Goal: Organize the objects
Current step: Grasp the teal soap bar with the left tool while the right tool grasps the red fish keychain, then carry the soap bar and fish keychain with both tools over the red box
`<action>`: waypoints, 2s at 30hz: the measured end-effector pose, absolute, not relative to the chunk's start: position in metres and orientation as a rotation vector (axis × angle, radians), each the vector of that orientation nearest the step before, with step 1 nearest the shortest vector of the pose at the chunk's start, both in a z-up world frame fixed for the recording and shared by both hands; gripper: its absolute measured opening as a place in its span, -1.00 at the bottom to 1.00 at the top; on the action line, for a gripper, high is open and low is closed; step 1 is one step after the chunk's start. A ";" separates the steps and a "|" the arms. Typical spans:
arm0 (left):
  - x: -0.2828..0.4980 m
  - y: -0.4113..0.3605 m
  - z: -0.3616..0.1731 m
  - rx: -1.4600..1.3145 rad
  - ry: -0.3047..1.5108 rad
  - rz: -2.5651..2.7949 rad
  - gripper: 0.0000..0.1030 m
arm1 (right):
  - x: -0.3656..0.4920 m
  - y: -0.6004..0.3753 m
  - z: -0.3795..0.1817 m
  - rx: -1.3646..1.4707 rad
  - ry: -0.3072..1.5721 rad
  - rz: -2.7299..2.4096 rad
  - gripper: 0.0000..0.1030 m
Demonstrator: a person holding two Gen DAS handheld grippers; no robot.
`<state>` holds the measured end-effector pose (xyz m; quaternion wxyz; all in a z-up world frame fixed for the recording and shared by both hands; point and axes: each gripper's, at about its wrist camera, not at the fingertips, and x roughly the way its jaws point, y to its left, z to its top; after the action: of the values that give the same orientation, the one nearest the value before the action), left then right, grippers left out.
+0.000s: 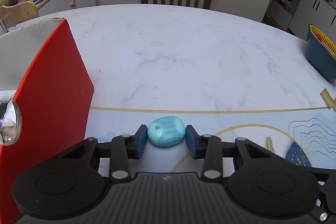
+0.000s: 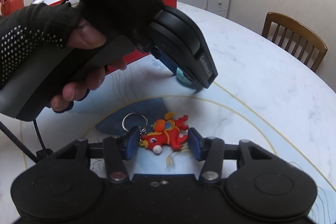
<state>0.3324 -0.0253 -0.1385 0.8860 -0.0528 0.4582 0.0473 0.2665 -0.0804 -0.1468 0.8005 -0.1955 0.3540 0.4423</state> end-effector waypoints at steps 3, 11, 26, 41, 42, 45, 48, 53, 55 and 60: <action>0.329 -0.026 -0.135 -0.103 0.954 0.094 -0.24 | 0.258 -0.082 -0.144 -0.419 0.771 0.933 -0.08; 0.306 -0.033 -0.116 -0.071 0.916 0.051 -0.24 | 0.246 -0.098 -0.128 -0.360 0.803 0.865 -0.09; 0.257 -0.026 -0.057 -0.073 0.862 0.013 -0.25 | 0.233 -0.119 -0.075 -0.232 0.815 0.747 -0.09; 0.219 0.031 -0.016 -0.073 0.853 -0.004 -0.24 | 0.209 -0.087 -0.011 -0.171 0.757 0.758 -0.09; 0.217 0.035 -0.014 -0.073 0.852 -0.006 -0.24 | 0.209 -0.082 -0.008 -0.173 0.751 0.759 -0.09; 0.212 0.050 -0.009 -0.066 0.845 -0.017 -0.24 | 0.210 -0.070 -0.003 -0.169 0.742 0.764 -0.09; 0.207 0.066 -0.002 -0.059 0.835 -0.023 -0.25 | 0.211 -0.056 0.002 -0.177 0.730 0.769 -0.09; 0.202 0.095 0.006 -0.051 0.821 -0.015 -0.24 | 0.213 -0.032 0.008 -0.189 0.711 0.775 -0.09; 0.200 0.107 0.008 -0.051 0.818 -0.011 -0.25 | 0.214 -0.021 0.011 -0.190 0.704 0.780 -0.09; 0.198 0.135 0.010 -0.045 0.814 0.006 -0.25 | 0.215 0.008 0.016 -0.211 0.683 0.794 -0.09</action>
<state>0.1978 0.1351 0.0101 0.9181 -0.0220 0.3957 0.0031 0.2155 0.0078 0.0160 0.8607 -0.1005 0.3257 0.3783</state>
